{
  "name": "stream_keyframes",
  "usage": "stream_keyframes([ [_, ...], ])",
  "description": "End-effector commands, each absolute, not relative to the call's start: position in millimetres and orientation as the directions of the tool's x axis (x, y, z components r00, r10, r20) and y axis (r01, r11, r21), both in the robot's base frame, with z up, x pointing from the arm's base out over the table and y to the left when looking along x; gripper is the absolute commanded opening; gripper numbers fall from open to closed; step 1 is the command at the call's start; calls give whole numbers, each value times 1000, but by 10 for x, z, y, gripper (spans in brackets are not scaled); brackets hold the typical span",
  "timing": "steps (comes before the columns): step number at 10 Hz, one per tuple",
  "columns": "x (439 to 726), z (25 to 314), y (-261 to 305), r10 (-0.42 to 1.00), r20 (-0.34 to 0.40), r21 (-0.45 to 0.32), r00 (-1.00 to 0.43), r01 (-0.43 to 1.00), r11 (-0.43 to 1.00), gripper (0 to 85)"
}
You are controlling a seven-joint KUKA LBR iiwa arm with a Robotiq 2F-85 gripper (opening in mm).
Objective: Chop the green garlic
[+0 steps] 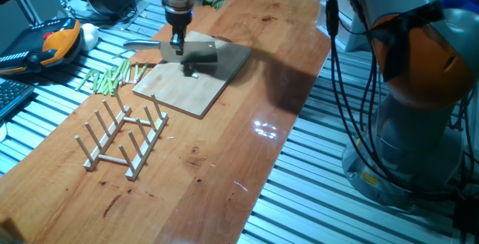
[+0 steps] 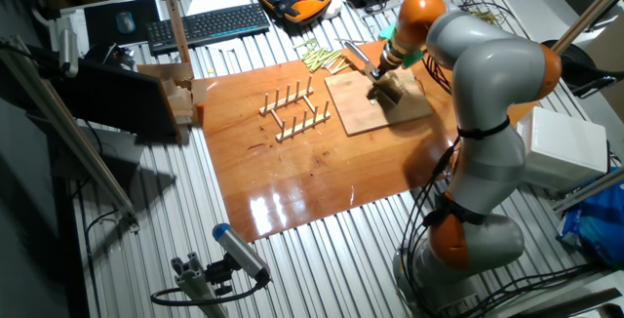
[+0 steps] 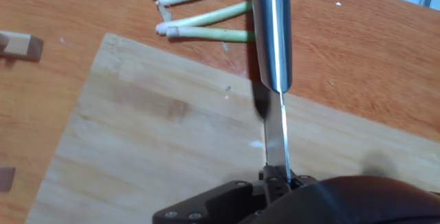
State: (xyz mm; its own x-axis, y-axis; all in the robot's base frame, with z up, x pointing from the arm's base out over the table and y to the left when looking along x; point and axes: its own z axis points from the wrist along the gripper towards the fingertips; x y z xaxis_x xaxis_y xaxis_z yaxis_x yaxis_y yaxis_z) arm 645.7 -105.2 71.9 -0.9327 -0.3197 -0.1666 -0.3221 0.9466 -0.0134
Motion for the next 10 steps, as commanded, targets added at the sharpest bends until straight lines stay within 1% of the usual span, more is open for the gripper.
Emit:
stream_keyframes([
  [1, 6315, 701, -1004, -313, -147, -4, -938, -316, 949, 0],
  [3, 6181, 810, -983, -302, -136, -3, -944, -304, 953, 0],
  [4, 6167, 848, -961, -295, -135, -5, -946, -297, 955, 0],
  [6, 6305, 852, -915, -297, -137, -14, -945, -298, 954, 0],
  [9, 6667, 865, -920, -325, -138, -9, -935, -327, 945, 0],
  [10, 6690, 868, -926, -327, -138, -9, -935, -329, 944, 0],
])
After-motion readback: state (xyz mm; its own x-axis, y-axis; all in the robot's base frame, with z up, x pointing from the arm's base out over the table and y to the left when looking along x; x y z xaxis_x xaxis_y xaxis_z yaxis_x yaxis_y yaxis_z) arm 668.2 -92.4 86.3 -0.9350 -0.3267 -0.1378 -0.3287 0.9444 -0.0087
